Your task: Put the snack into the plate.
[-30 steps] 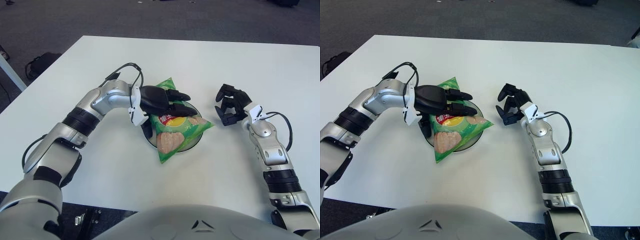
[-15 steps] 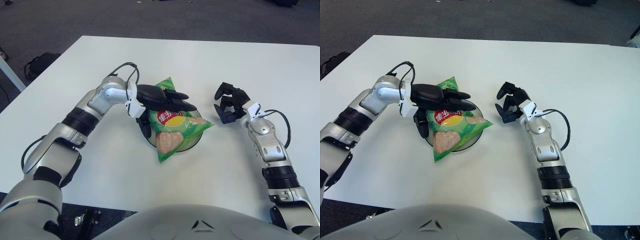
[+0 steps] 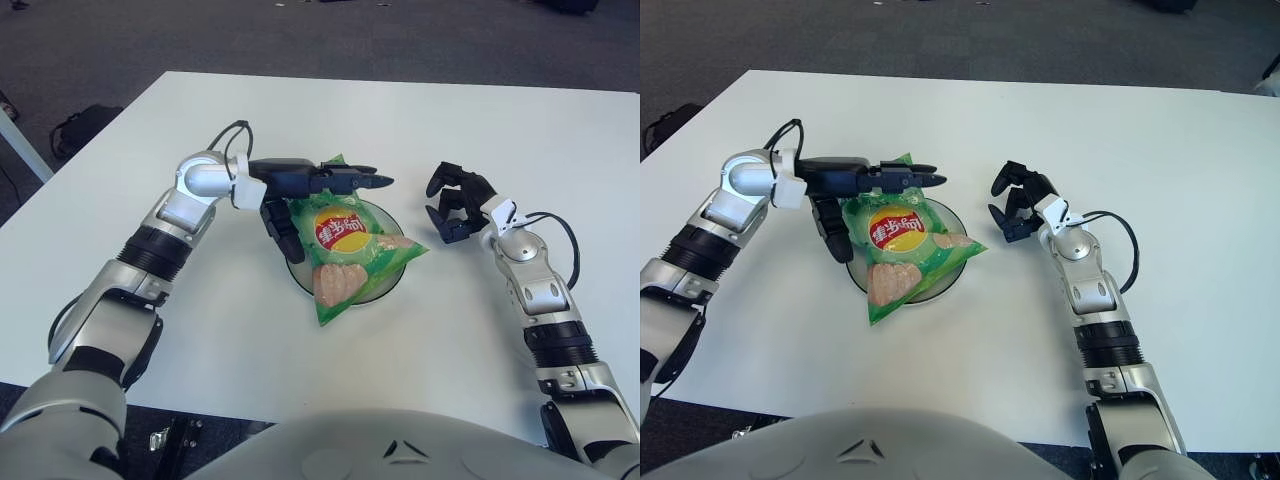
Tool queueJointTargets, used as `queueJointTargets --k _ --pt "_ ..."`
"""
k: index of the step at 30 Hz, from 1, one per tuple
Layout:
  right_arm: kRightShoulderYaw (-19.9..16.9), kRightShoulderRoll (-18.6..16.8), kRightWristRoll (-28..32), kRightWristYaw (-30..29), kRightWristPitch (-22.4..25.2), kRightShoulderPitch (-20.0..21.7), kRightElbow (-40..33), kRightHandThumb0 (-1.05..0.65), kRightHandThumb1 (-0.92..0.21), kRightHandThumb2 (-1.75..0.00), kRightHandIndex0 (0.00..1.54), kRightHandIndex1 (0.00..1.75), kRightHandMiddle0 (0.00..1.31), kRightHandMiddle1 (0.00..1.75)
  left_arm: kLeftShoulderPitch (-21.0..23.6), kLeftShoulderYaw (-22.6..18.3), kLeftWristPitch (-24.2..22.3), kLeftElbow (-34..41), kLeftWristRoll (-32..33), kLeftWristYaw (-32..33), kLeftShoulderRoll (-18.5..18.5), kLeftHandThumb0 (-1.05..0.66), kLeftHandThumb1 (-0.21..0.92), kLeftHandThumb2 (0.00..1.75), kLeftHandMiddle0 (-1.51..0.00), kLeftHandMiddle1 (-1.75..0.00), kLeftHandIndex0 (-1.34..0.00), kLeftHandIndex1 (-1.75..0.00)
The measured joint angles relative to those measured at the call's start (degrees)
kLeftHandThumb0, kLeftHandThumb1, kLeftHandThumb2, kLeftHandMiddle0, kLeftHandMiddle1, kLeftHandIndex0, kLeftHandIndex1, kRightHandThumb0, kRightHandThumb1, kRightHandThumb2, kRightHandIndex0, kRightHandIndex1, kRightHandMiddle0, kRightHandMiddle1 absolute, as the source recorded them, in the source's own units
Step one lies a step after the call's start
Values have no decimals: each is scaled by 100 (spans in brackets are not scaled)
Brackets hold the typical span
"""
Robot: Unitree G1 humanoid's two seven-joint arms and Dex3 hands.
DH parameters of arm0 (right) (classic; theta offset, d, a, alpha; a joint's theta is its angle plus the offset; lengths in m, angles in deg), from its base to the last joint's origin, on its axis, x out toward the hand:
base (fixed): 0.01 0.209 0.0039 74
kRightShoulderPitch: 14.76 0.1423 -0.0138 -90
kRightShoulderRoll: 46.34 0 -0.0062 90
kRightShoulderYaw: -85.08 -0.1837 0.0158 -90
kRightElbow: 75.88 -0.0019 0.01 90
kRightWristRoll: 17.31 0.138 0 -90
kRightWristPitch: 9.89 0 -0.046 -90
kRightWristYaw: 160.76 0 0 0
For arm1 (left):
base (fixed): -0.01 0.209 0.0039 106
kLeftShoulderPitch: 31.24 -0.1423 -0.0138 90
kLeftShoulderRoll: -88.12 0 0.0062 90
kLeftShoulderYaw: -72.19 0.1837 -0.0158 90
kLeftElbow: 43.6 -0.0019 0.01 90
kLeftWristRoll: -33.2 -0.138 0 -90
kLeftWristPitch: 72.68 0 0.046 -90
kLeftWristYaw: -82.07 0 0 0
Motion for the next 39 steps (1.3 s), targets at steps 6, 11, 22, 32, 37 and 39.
queueJointTargets --k 6,11,22,32,37,39 --pt "54 19 -87 -32 -304 4 125 -1 -26 -136 71 166 40 175 4 -284 -341 -155 266 -300 -98 -102 91 24 0 0 0 0" --pt "84 21 -119 -36 -448 20 207 -1 -27 -135 71 165 39 175 29 -619 -1011 -98 854 -733 -116 -99 88 20 0 0 0 0" --pt "35 -11 34 39 -434 28 233 -1 -29 -133 69 165 38 175 -338 -1679 -1848 -53 1614 -272 -787 -105 92 57 0 0 0 0" --pt "-57 0 160 116 -428 18 276 -1 -28 -134 70 163 39 175 -506 -2302 -2295 -1007 822 1147 -722 -105 92 74 0 0 0 0" --pt "-35 1 159 137 -428 69 301 -1 -29 -132 71 161 39 175 70 -2400 -1829 -2228 492 1220 -876 -105 92 69 0 0 0 0" --pt "-25 -4 159 153 -428 90 312 -1 -29 -131 71 160 39 175 257 -2486 -1522 -2638 434 1227 -906 -105 92 64 0 0 0 0"
